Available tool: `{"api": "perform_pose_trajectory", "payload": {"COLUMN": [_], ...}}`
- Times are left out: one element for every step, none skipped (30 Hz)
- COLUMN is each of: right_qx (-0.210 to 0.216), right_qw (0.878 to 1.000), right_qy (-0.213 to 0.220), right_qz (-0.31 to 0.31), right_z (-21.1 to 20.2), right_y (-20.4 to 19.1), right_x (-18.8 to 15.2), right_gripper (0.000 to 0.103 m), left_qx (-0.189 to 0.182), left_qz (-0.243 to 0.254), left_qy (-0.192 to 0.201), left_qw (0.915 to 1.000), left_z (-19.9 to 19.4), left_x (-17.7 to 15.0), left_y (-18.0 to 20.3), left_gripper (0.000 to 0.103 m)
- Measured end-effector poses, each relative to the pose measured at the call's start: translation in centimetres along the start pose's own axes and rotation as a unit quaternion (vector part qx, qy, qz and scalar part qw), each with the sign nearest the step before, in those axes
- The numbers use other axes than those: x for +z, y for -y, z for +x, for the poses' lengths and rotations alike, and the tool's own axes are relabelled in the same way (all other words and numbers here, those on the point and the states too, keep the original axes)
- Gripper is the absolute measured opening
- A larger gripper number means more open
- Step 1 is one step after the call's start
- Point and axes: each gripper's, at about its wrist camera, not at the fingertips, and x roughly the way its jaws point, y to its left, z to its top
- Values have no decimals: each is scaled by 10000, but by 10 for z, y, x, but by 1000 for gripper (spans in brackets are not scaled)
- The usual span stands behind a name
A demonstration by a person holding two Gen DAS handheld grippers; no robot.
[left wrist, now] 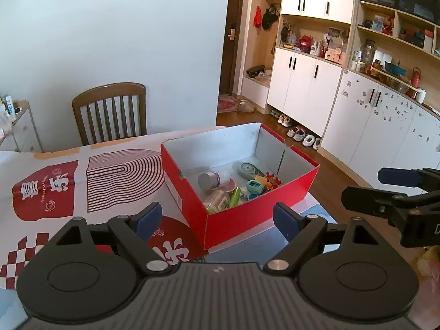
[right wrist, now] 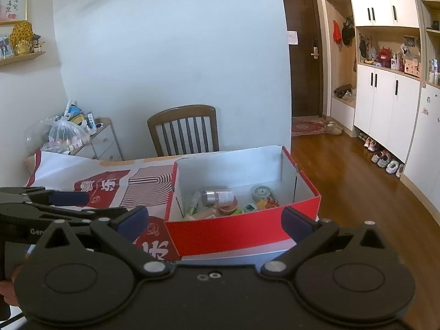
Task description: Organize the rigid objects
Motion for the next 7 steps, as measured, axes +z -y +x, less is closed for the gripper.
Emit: {"api": "perform_pose_trajectory", "payload": {"right_qx": [-1, -7, -10, -8, -6, -7, -7], "right_qw": [10000, 10000, 10000, 10000, 10000, 10000, 10000], "right_qy": [-6, -12, -17, -25, -37, -46, -53], "right_qz": [-2, -2, 7, 21, 33, 40, 40], "right_z": [0, 0, -1, -1, -1, -1, -1], "right_y": [-1, -2, -3, -3, -4, -4, -5], "right_x": [-1, -1, -2, -2, -2, -3, -3], "right_gripper": [103, 103, 103, 103, 103, 103, 103], "left_qx": [16, 32, 36, 25, 16, 16, 11], "left_qz": [2, -4, -19, -34, -38, -32, -32], "left_qy": [-4, -6, -14, -21, -22, -22, -20], "left_qw": [10000, 10000, 10000, 10000, 10000, 10000, 10000], "left_z": [0, -1, -1, -2, -2, -3, -3], "left_x": [0, -1, -1, -2, -2, -2, -2], "left_y": [-1, -2, -3, -3, -4, -4, -4], "left_gripper": [88, 88, 88, 88, 88, 88, 88]}}
